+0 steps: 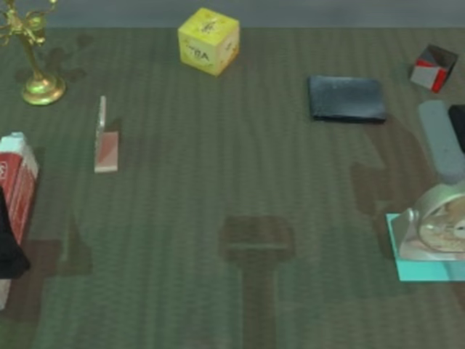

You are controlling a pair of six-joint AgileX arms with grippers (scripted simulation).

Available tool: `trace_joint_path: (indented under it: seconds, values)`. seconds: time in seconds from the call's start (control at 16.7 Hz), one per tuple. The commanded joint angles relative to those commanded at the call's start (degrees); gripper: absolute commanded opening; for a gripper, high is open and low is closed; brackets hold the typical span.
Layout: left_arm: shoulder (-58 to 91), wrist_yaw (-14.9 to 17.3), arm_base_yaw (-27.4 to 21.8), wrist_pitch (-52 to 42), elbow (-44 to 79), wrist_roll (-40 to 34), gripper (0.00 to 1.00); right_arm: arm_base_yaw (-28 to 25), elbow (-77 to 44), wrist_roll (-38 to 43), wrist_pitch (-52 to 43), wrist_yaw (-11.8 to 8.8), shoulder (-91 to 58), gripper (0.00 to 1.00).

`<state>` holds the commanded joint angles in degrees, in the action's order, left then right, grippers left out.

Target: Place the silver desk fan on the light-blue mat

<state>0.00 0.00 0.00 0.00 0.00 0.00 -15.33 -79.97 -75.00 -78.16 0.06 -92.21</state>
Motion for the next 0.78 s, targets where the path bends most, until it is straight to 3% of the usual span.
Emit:
trace_joint_path:
  seconds: [0.36, 0.6, 0.78]
  values:
    - [0.0, 0.0, 0.0, 0.0, 0.0, 0.0, 1.0, 0.35, 6.49, -0.28, 7.51, 0.01, -0.66, 0.0]
    - [0.0, 0.0, 0.0, 0.0, 0.0, 0.0, 1.0, 0.35, 6.78, -0.31, 7.78, 0.04, -0.76, 0.0]
    - [0.0, 0.0, 0.0, 0.0, 0.0, 0.0, 1.0, 0.35, 6.78, -0.31, 7.78, 0.04, -0.76, 0.23]
